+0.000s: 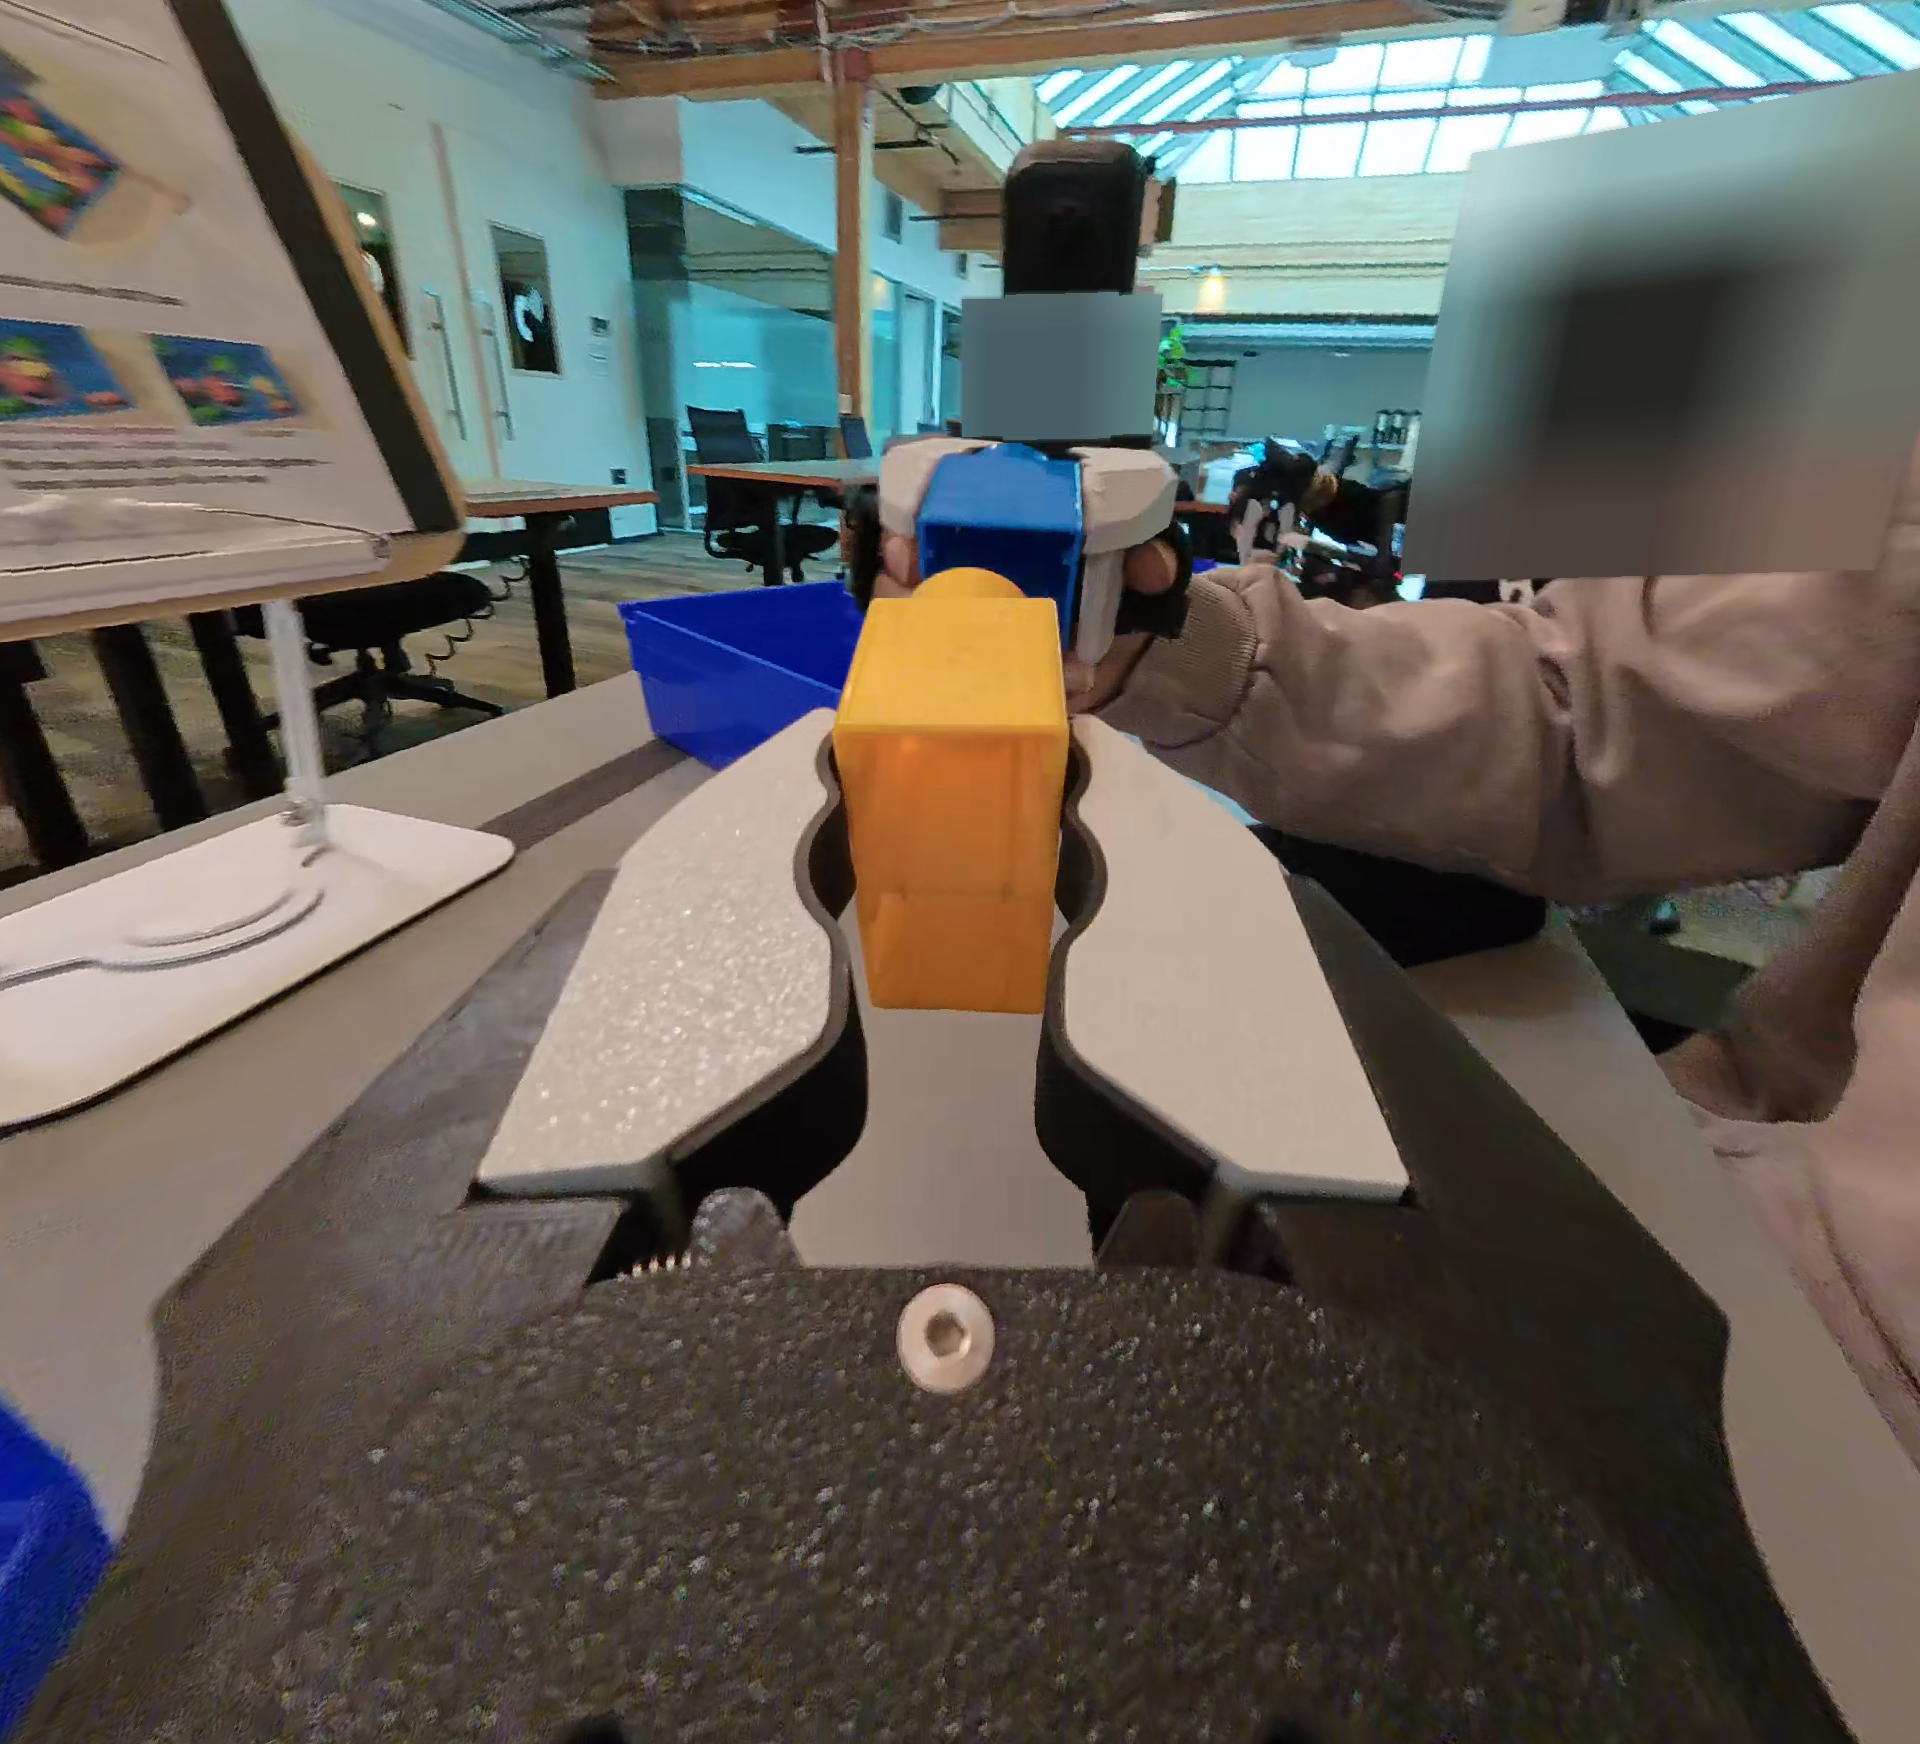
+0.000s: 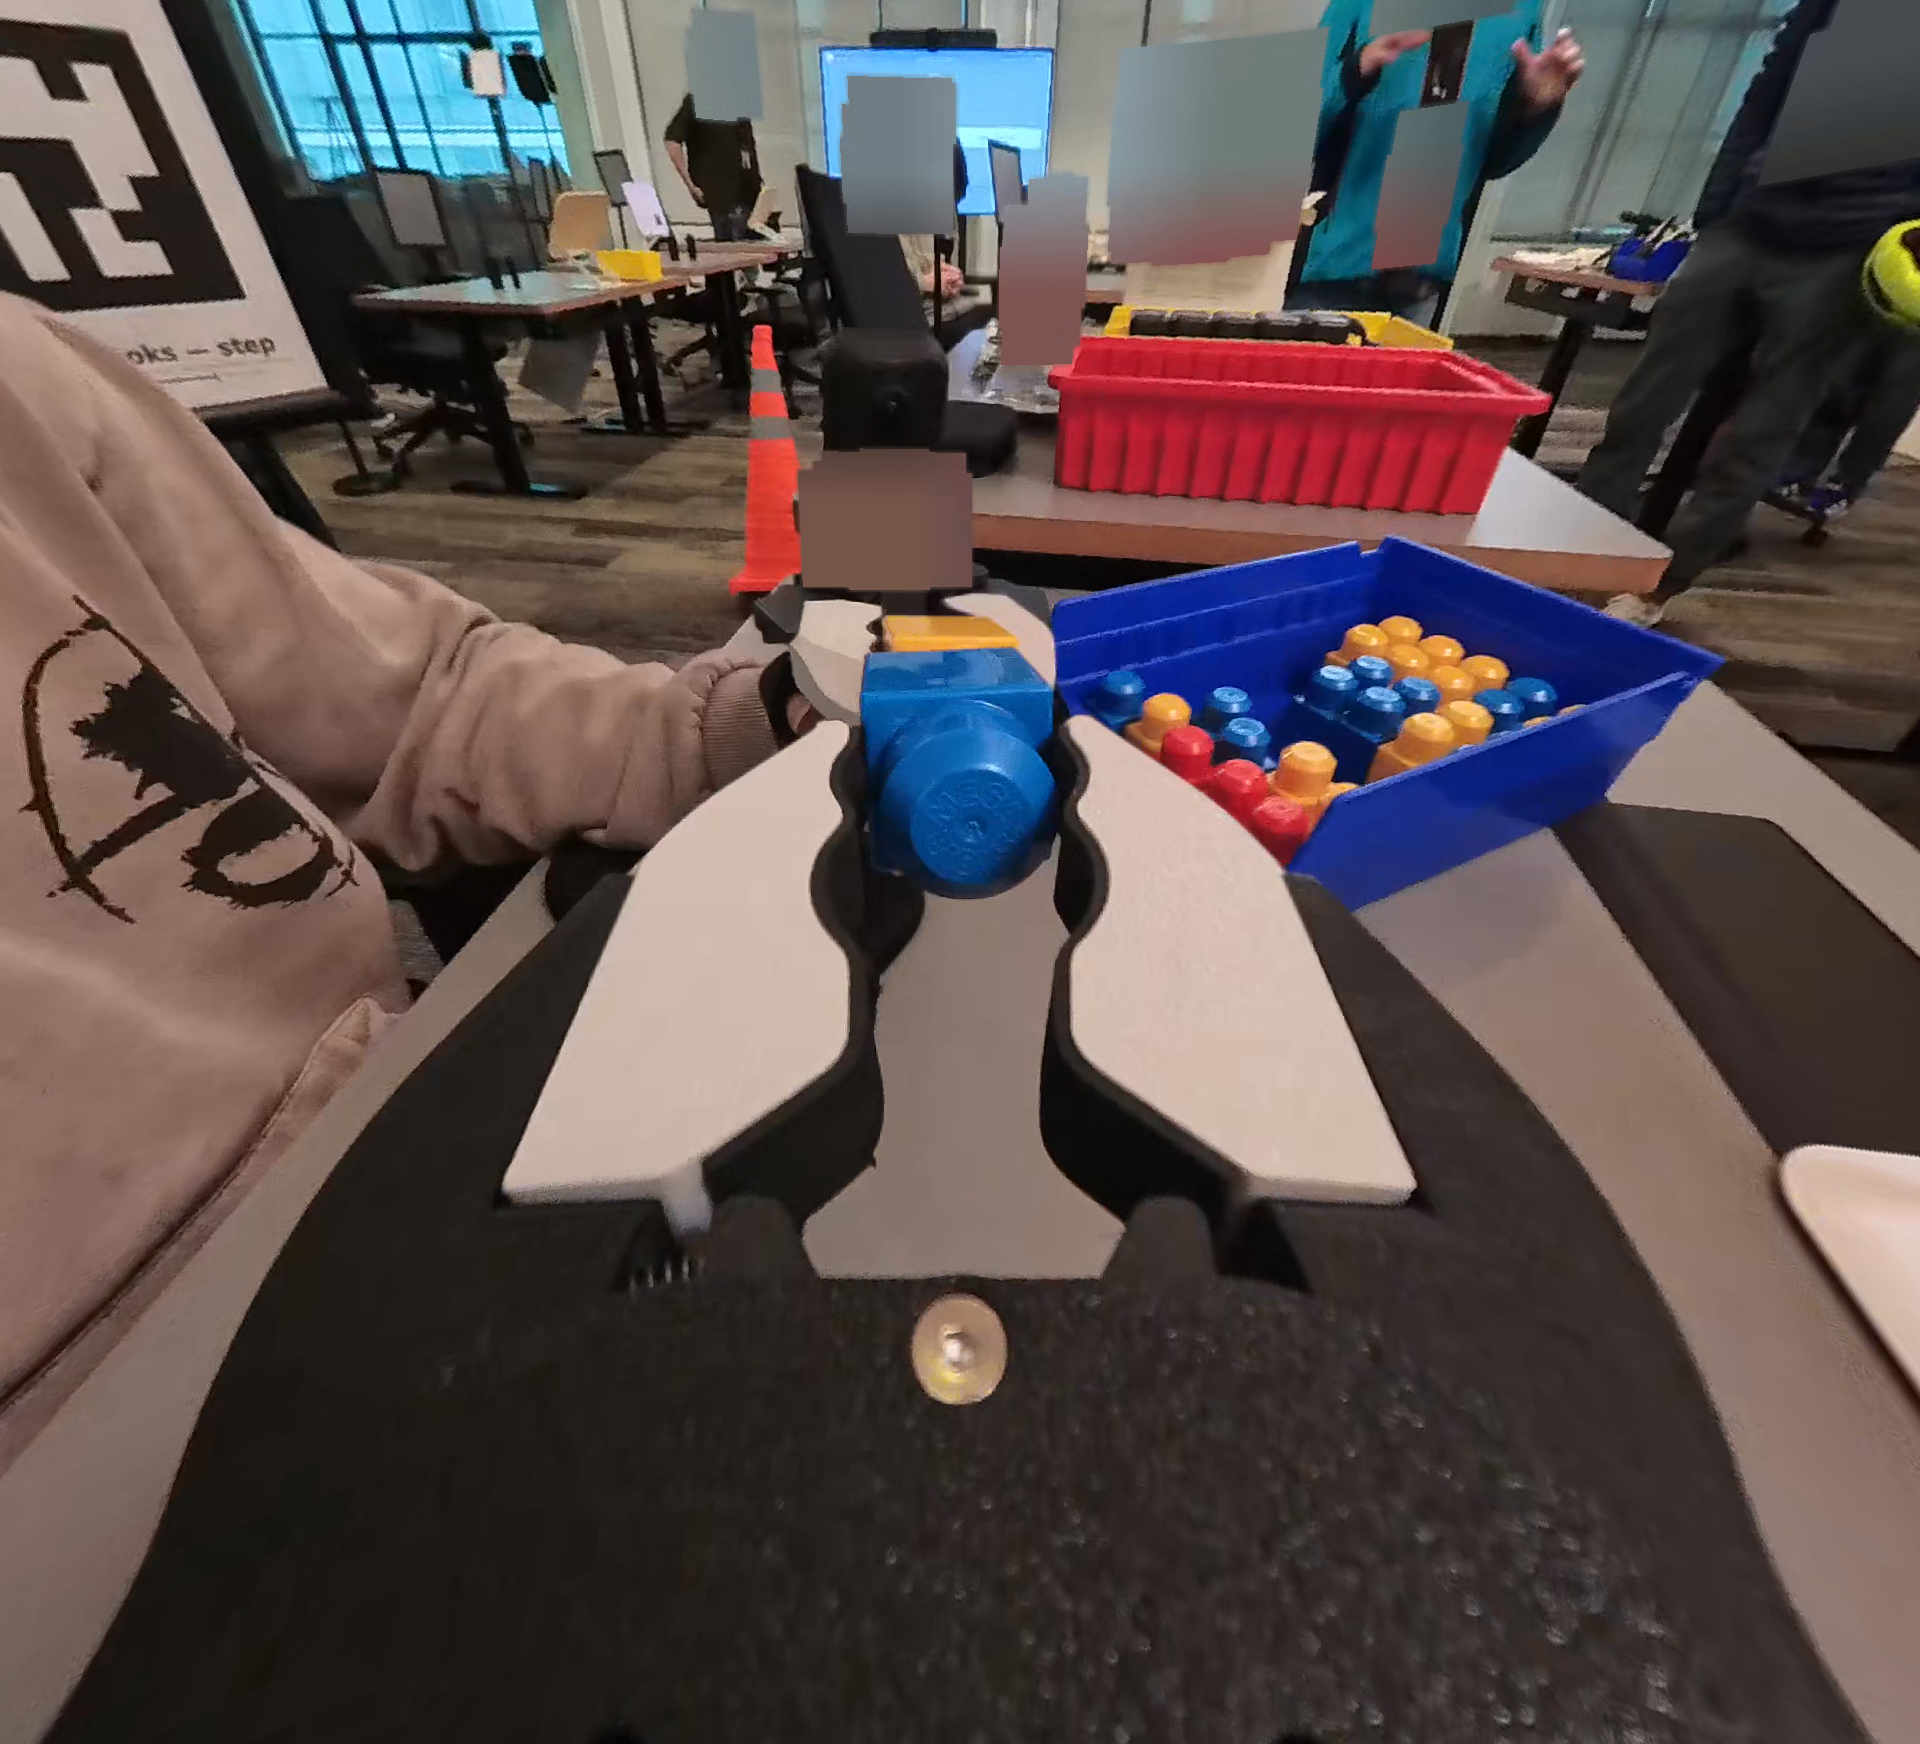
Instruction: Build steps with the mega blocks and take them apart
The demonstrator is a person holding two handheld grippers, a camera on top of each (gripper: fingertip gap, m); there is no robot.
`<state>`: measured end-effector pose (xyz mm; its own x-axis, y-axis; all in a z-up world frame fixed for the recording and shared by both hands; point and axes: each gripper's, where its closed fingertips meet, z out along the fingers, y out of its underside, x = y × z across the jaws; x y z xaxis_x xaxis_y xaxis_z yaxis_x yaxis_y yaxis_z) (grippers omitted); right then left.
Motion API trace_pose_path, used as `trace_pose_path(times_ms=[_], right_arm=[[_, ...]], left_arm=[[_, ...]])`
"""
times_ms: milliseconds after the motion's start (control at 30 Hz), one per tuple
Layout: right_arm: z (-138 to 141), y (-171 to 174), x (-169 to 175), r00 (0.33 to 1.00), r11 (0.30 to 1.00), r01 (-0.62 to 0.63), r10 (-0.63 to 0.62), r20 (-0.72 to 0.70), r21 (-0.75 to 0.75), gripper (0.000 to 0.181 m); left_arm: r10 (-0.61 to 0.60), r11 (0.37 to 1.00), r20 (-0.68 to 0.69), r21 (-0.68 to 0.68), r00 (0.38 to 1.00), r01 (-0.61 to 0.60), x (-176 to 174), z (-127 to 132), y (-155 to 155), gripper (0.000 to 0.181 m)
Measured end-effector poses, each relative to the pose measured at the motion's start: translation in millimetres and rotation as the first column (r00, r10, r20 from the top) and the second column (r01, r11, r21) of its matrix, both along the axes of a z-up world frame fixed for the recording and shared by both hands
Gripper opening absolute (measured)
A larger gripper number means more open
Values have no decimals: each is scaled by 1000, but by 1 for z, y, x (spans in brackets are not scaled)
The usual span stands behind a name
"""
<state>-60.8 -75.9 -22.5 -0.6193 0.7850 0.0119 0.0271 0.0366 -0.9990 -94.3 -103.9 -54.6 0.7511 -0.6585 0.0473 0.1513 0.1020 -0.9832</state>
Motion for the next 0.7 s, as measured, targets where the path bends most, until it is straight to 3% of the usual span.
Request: trace_pose_path(times_ms=[233,433,700], right_arm=[[-25,-10,6,998,999,-39,37,59,32,33],[-34,-9,11,999,997,1,-5,45,81,33],[-27,-8,25,996,992,76,-80,36,99,33]], left_arm=[[-64,996,-88,-73,994,57,28,-18,5,36],[-86,991,-108,-116,990,73,38,-30,10,36],[-114,992,-81,-57,990,109,49,-17,10,36]])
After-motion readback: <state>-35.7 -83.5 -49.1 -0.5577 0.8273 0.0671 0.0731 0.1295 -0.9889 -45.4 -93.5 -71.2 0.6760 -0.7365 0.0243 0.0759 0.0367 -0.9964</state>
